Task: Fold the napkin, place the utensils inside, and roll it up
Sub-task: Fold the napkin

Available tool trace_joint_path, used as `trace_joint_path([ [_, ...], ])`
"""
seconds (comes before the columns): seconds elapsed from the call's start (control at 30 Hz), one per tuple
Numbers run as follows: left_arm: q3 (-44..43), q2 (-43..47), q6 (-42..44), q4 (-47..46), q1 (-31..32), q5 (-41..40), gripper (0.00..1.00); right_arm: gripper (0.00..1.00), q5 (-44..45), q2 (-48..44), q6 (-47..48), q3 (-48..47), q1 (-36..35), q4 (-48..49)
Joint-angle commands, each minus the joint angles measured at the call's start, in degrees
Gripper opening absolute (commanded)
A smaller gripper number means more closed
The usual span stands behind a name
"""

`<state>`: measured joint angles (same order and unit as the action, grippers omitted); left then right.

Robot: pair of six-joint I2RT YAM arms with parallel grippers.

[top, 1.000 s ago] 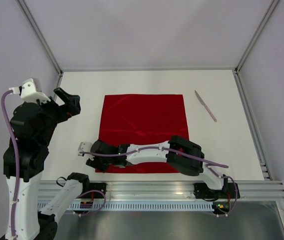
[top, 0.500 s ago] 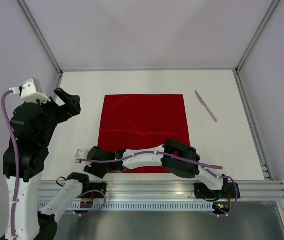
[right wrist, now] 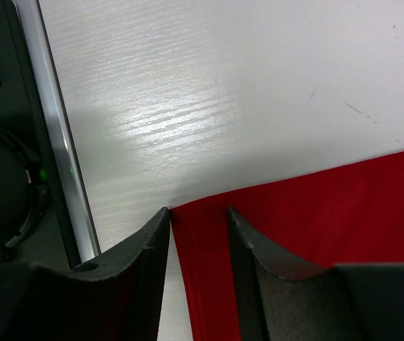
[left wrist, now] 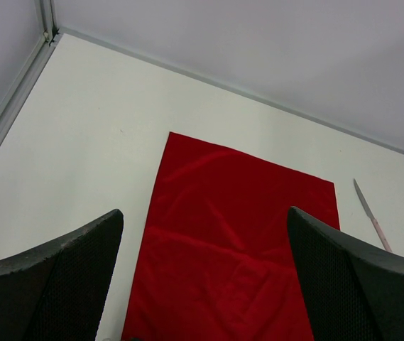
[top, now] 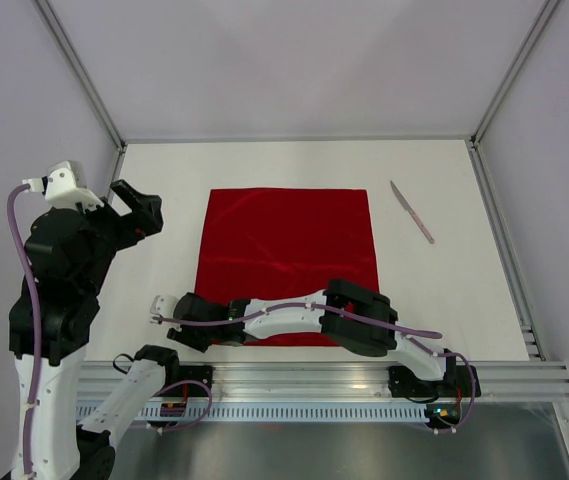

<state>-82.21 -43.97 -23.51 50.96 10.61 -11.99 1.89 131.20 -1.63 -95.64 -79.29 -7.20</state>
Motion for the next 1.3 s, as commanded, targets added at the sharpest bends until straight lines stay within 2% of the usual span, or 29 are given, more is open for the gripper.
trace_joint_path([
  [0.0, 0.3, 0.55, 0.65, 0.72, -0.33, -0.93, 1.0, 0.44, 1.8, 2.75, 0.4, -1.04, -0.17, -1.5],
  [0.27, 0.92, 0.72, 1.27, 0.63, -0.33, -1.2, 1.0, 0.16, 2.33, 3.28, 1.1, -1.48, -0.17, -1.76],
  [0.4, 0.92, 0.72, 1.36, 0.55, -0.33, -1.37, 1.0, 0.06, 3.2, 2.93, 1.1, -2.62, -0.17, -2.99],
  [0.97, 1.44, 0.9, 1.53, -0.77, -0.24, -0.84, 1.0, 0.0, -0.75, -8.67, 3.3, -4.74, 1.68, -6.51],
  [1.27, 2.85, 0.72, 1.8, -1.83, -0.24, -0.14, 1.0, 0.0, 0.39, -10.34, 4.09, -6.32, 4.93, -8.0],
])
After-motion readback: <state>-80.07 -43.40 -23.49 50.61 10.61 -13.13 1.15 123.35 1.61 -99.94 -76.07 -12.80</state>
